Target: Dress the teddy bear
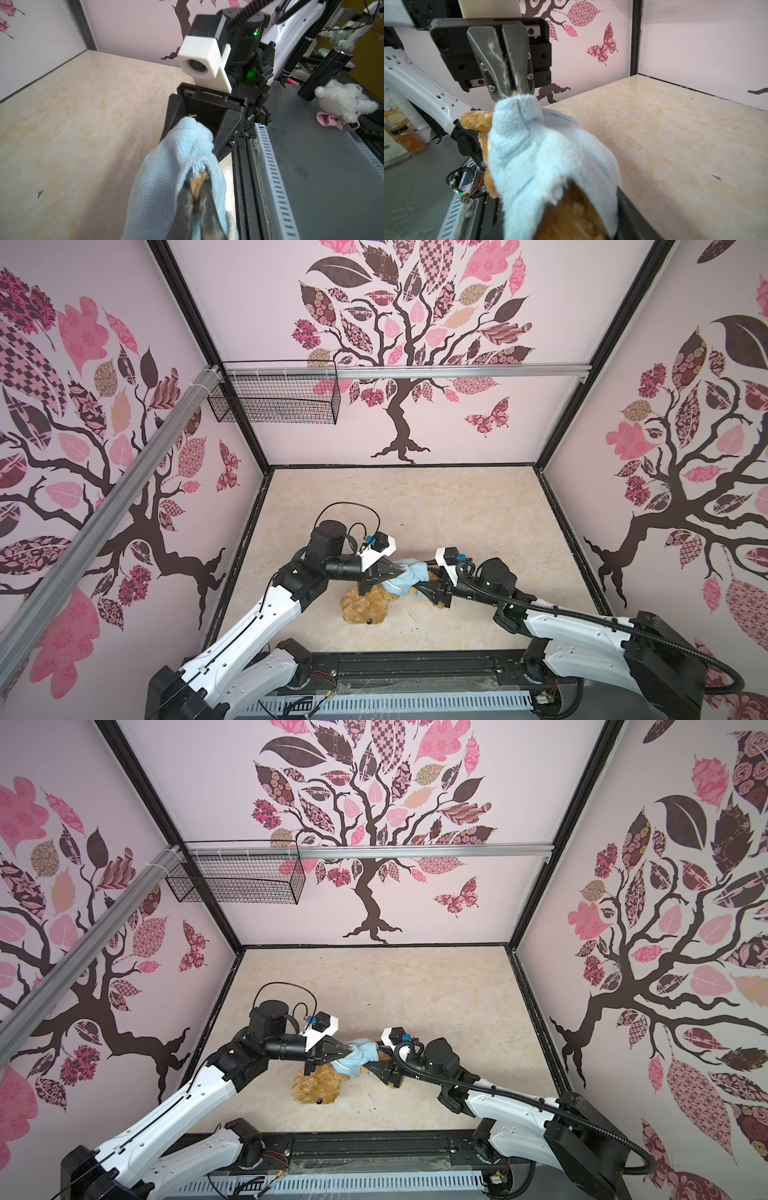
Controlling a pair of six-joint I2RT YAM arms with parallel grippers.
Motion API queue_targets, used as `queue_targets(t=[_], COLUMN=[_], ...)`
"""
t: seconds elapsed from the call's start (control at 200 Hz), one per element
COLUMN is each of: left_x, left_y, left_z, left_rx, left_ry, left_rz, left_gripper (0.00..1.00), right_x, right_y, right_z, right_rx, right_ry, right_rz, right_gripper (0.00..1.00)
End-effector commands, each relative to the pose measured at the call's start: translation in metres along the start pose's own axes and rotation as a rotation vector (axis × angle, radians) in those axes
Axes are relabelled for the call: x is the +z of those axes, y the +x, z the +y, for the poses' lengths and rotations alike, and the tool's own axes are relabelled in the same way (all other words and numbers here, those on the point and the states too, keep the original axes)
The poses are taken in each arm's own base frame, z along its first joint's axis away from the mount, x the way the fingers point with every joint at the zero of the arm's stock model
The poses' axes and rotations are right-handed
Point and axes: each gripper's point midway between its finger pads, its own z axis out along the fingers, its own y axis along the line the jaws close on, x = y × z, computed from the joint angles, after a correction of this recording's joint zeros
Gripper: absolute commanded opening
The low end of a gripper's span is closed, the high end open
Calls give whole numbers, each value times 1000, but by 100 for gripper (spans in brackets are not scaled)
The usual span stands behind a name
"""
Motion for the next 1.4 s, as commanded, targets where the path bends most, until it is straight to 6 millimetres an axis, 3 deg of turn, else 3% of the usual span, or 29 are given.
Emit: queue_targets(t=[0.0,0.34,0.47,0.565,0.77,1.04,1.165,1.24,1.325,1.395], left_x=[2,3,3,4,4,-21,-29,-27,-23,-22], left_y=[-14,-6,-2,-1,-7,-25,-28,-24,-20,-19], left_z=[-3,11,12,11,7,1,2,2,4,6], left_rx=[100,132,140,145,155,128,132,116,106,105], left_ry=[2,-77,-76,-66,-48,-73,-94,-82,-70,-71], left_rz=[17,97,108,106,80,-86,-143,-133,-114,-104], left_gripper=[0,0,0,0,0,0,0,0,0,0], right_x=[7,-8,-15,-9,13,-19,-26,-22,-19,-20], right_y=[-13,-11,-23,-29,-13,48,66,58,35,20], right_z=[9,6,6,6,-9,-62,-62,-49,-30,-22], right_rx=[-29,11,47,69,169,315,358,341,272,198], right_ry=[-68,-31,-22,-35,-16,331,352,269,149,112], right_rz=[4,50,21,29,103,226,246,213,124,88], right_gripper=[68,92,93,85,34,4,0,0,9,26])
